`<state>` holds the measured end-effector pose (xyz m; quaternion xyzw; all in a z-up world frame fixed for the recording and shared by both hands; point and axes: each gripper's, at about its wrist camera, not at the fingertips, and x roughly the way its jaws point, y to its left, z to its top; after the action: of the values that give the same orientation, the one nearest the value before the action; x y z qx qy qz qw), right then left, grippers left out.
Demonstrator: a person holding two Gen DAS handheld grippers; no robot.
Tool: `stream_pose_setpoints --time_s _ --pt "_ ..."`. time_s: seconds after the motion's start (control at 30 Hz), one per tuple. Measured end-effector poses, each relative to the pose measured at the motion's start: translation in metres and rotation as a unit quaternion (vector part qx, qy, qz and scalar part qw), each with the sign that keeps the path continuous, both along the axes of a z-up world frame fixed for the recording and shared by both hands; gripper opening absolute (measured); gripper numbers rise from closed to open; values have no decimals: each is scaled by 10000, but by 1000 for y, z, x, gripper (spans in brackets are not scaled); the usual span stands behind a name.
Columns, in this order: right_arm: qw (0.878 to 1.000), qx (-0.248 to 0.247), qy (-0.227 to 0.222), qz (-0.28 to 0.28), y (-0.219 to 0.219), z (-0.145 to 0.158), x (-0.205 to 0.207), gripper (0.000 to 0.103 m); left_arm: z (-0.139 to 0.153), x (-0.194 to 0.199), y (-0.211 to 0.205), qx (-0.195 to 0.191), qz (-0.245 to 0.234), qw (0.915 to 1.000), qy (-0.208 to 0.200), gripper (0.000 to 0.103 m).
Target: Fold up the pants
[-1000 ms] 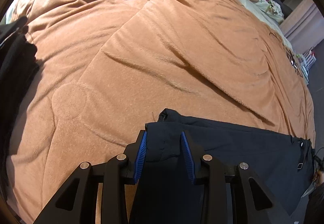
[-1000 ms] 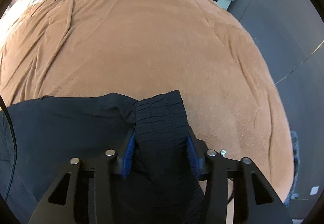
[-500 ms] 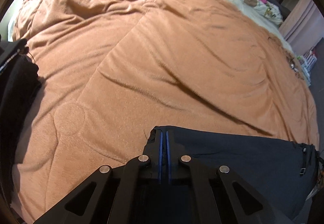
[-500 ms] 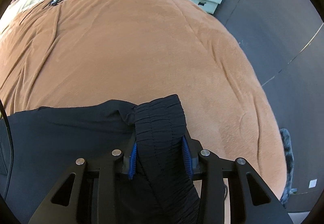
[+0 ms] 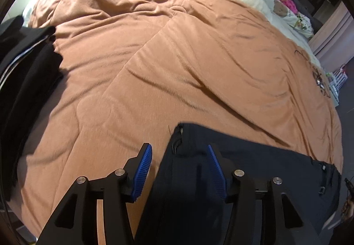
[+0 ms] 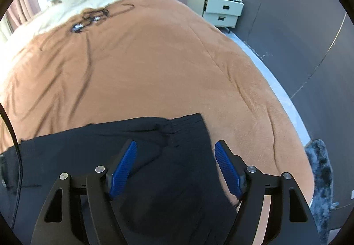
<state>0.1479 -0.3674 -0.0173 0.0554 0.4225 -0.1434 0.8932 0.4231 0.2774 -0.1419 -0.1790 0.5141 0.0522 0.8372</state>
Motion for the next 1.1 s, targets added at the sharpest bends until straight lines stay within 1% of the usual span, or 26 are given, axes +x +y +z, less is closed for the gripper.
stream_pose_setpoints --time_s 0.17,0.33,0.4,0.5,0.7,0.93,1.03,1.1 --pt "9994 51 -238 234 21 11 -31 72 7 -36 2 -194 -13 9998 -38 55" --pt "9981 151 -384 457 43 19 -59 72 7 -73 7 -460 73 9989 -60 56" --pt "9976 197 -436 500 46 22 -70 72 6 -90 10 -569 135 9983 -78 56" --pt "9964 311 -515 592 54 24 -84 72 3 -109 9 -620 147 9979 -83 56" --pt "9943 442 -558 788 69 21 -114 72 -2 -140 9 -844 180 9962 -126 56" --pt "9909 669 -620 987 89 17 -142 72 -9 -169 5 -1003 227 9945 -209 56" --pt "9896 770 -620 1042 93 14 -154 72 -13 -178 2 -1219 201 9920 -260 56" --pt "9885 853 -617 1085 97 10 -163 72 -18 -181 -1 -1342 176 9906 -210 56"
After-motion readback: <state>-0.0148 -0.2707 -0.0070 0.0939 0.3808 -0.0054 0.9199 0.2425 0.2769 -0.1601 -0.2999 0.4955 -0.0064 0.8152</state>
